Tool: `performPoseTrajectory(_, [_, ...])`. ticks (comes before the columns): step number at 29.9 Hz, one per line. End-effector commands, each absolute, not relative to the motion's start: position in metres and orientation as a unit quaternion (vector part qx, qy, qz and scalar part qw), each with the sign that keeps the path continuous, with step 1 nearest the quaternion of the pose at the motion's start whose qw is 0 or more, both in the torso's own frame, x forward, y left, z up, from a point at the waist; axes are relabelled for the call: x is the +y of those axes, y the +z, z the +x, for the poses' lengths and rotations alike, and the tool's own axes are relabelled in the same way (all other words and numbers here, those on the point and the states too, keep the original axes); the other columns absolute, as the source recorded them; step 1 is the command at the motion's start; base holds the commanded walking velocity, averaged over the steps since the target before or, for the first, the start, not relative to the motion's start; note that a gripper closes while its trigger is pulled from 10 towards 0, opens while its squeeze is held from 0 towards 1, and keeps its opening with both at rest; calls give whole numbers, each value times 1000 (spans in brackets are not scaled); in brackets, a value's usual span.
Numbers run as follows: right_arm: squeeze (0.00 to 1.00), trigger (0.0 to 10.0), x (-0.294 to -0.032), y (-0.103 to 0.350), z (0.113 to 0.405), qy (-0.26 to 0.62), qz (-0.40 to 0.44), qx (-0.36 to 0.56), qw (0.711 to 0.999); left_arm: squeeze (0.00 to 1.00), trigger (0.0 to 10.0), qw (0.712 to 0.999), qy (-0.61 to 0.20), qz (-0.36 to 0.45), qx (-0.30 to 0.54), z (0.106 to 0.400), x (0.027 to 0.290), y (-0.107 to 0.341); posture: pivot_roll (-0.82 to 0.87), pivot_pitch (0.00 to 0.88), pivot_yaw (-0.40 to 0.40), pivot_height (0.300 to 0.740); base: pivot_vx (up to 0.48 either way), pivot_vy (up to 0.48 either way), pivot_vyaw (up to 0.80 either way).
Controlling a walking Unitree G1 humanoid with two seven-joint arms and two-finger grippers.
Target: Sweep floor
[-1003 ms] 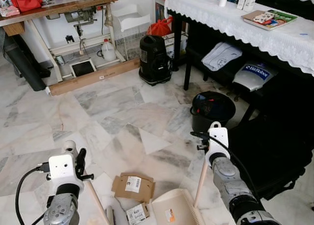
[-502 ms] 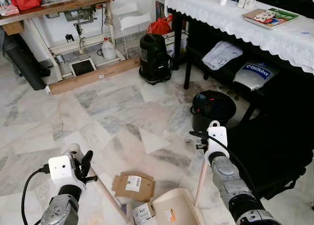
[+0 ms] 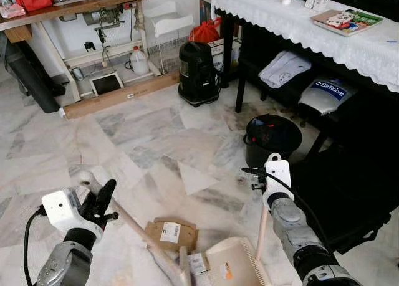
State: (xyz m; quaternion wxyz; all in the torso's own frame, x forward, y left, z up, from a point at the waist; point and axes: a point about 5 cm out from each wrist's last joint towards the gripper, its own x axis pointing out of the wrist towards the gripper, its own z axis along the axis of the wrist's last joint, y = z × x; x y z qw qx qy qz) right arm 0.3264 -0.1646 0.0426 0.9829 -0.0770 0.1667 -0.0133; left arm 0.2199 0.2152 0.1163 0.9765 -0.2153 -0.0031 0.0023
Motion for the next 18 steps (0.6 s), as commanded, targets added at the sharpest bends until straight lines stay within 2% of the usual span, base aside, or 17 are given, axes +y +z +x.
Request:
performPoseTrajectory(1, [0,10000,-159,38,325,-4,-69,183,981,0,10000,963,-35,-267,-15,222,204,122,-132,94,56,740,0,0,0])
performPoseTrajectory(13, [0,10000,-156,38,326,-1,-69,183,981,0,10000,963,-30,-265,-36,221,210,134,-127,91,55,740,0,0,0])
performPoseTrajectory(18, [0,10000,-156,40,327,-3,-67,176,982,0,10000,966,64,-233,-98,224,231,149,-129,86,53,740,0,0,0])
